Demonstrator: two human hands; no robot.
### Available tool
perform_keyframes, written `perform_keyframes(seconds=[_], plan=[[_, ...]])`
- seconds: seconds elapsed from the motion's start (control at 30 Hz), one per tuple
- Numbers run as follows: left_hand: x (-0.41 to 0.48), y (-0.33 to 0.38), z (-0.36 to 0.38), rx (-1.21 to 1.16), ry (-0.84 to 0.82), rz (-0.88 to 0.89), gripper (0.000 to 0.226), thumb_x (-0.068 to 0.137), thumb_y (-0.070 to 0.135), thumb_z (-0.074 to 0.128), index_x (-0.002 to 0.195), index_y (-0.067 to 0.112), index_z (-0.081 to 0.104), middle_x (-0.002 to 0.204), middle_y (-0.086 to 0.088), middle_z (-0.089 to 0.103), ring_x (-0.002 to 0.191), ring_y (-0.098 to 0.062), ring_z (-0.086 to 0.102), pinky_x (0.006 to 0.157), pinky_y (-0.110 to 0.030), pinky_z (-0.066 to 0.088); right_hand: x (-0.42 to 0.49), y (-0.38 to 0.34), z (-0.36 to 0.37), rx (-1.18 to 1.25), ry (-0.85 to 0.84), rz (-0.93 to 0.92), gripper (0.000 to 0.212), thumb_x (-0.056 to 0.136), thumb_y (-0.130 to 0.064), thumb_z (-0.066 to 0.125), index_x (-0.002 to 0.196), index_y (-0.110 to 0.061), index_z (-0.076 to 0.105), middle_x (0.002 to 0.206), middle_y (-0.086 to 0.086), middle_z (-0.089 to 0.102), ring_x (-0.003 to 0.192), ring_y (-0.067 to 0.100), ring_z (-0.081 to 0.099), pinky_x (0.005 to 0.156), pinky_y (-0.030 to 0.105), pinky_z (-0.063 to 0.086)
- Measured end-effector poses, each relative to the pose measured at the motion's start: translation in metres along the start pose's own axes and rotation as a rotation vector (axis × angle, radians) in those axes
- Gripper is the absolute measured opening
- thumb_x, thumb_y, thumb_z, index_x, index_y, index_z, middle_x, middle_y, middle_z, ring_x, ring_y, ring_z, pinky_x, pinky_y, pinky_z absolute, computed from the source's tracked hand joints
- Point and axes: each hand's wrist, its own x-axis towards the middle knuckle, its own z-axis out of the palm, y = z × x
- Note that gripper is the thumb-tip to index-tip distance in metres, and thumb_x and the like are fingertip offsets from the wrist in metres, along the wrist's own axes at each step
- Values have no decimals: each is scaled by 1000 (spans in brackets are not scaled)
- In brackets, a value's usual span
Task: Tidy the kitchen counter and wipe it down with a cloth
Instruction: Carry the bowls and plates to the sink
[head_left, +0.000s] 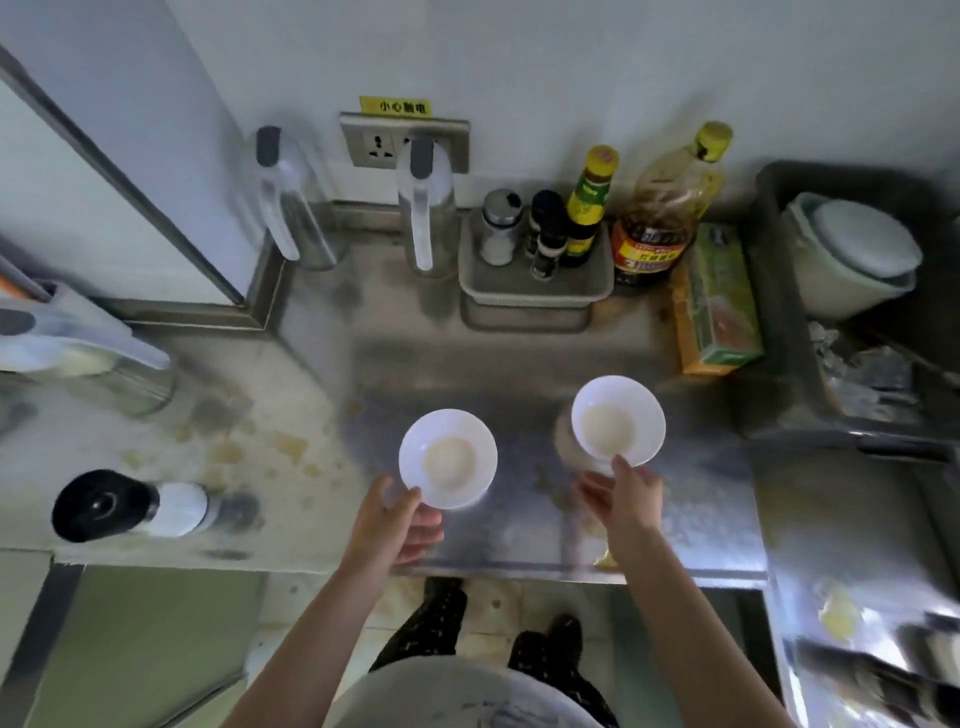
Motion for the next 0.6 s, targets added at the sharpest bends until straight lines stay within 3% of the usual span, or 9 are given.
perform_keyframes(seconds=[0.1, 0.2, 0.4, 0.6], plan=[[0, 1, -1, 25, -32, 41, 17, 95, 19, 44, 111, 21, 45, 74, -7, 73, 62, -19, 70, 59, -27, 48, 2, 1, 3, 100, -8, -26, 35, 93, -4, 43, 127, 0, 38, 85, 21, 61, 56, 23, 65, 45, 27, 54], [-2, 7, 0, 59, 4, 90, 15, 90, 10, 43, 94, 23, 48, 63, -8, 71, 52, -14, 67, 56, -26, 43, 0, -1, 1, 140, 38, -62, 31, 91, 1, 41, 122, 4, 42, 81, 20, 60, 63, 26, 62, 47, 28, 56], [-8, 16, 10, 215, -67, 236, 22, 87, 6, 47, 108, 15, 48, 59, -13, 69, 41, -14, 59, 43, -20, 39, -22, 10, -36, 83, 137, -125, 18, 91, -4, 43, 109, -2, 43, 73, 20, 62, 47, 19, 63, 45, 26, 54], [-27, 13, 55, 400, -251, 308, 32, 88, 9, 49, 120, 10, 49, 63, -12, 70, 42, -13, 59, 38, -18, 41, -68, 43, -111, 117, 271, -177, 12, 89, -5, 44, 100, -3, 48, 69, 16, 62, 51, 19, 60, 45, 27, 46]])
